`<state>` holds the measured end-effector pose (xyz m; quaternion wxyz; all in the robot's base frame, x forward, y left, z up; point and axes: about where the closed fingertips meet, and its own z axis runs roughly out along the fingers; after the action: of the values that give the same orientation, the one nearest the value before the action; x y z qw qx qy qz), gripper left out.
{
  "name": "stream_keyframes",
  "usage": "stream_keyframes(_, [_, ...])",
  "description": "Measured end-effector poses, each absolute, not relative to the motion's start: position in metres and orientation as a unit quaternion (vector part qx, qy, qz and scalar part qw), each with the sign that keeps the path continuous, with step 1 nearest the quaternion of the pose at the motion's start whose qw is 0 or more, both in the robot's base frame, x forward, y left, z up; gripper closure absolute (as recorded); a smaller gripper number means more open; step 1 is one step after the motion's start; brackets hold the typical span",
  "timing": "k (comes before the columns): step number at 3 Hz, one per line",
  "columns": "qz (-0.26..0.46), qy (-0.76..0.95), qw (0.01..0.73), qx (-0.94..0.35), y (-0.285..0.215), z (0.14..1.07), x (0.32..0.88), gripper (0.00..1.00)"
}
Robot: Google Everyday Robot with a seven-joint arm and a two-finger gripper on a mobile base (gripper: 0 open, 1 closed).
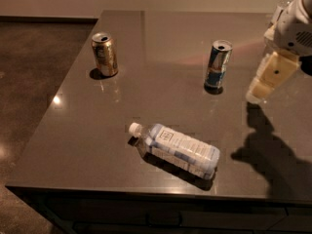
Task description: Knock redbull can over
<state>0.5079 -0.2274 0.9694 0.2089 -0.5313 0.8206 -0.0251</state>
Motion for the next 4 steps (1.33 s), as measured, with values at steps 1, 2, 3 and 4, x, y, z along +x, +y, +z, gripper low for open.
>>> stream_keyframes(1, [-0.026, 0.833, 0.233, -0.501, -0.235, 0.963, 0.542, 0.00])
stream_keyframes(2, [-0.009, 0.844, 0.260, -0.470, -0.236, 0.952, 0.578, 0.00])
stream_keyframes(3, [0.010, 0.850, 0.275, -0.449, -0.233, 0.943, 0.596, 0.00])
stream_keyframes(4, [0.037, 0.848, 0.298, -0.436, -0.220, 0.933, 0.608, 0.00])
